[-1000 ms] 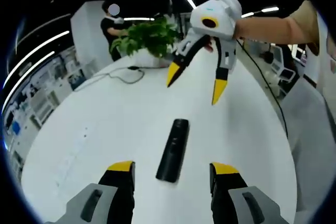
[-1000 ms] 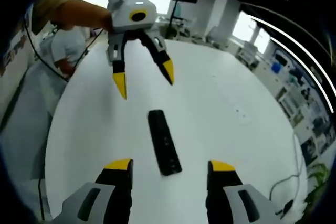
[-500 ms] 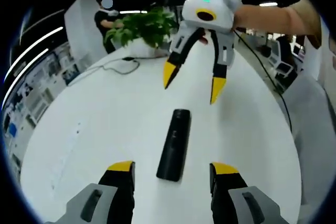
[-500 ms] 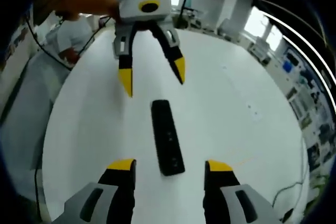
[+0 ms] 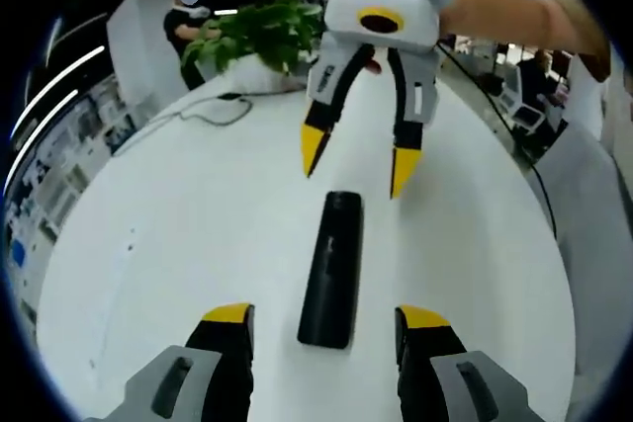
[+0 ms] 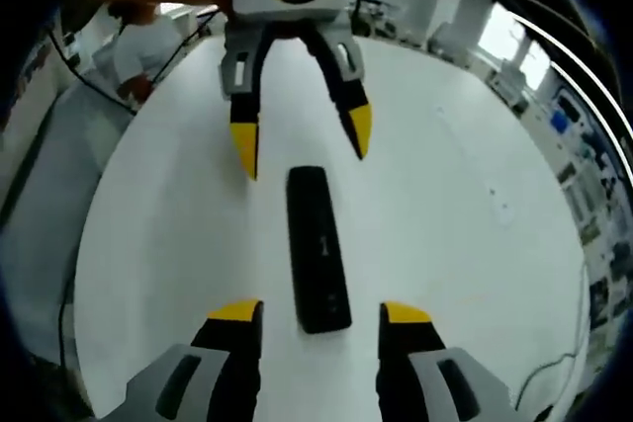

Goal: Press the specified remote control buttons in sequence, fully releasing each button before pressing the next.

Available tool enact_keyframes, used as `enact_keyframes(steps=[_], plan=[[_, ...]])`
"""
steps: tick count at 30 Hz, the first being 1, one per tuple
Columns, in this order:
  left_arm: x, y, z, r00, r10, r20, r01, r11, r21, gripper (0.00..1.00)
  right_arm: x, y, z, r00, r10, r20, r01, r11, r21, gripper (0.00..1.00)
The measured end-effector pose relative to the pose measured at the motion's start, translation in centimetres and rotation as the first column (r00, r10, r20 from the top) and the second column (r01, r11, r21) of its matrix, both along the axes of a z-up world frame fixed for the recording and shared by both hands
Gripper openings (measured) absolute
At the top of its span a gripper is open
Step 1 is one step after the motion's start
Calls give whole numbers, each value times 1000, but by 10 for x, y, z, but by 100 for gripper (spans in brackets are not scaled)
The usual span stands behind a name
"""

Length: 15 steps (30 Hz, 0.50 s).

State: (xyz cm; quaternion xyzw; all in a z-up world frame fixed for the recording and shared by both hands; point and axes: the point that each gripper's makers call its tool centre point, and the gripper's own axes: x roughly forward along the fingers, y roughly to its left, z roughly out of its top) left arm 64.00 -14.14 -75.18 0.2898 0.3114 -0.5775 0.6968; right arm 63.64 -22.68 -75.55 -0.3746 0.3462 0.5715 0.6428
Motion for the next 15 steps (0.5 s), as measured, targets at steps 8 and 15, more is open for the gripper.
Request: enact_keyframes(steps=[8, 15], plan=[[3, -7, -9, 1000, -27, -15, 27, 999, 24, 58, 4, 5, -12, 999, 40, -27, -42, 998, -45, 39], [0, -11, -17, 998, -53, -38, 55, 997, 52, 57, 3, 8, -22, 996, 74, -55, -79, 993, -89, 35]])
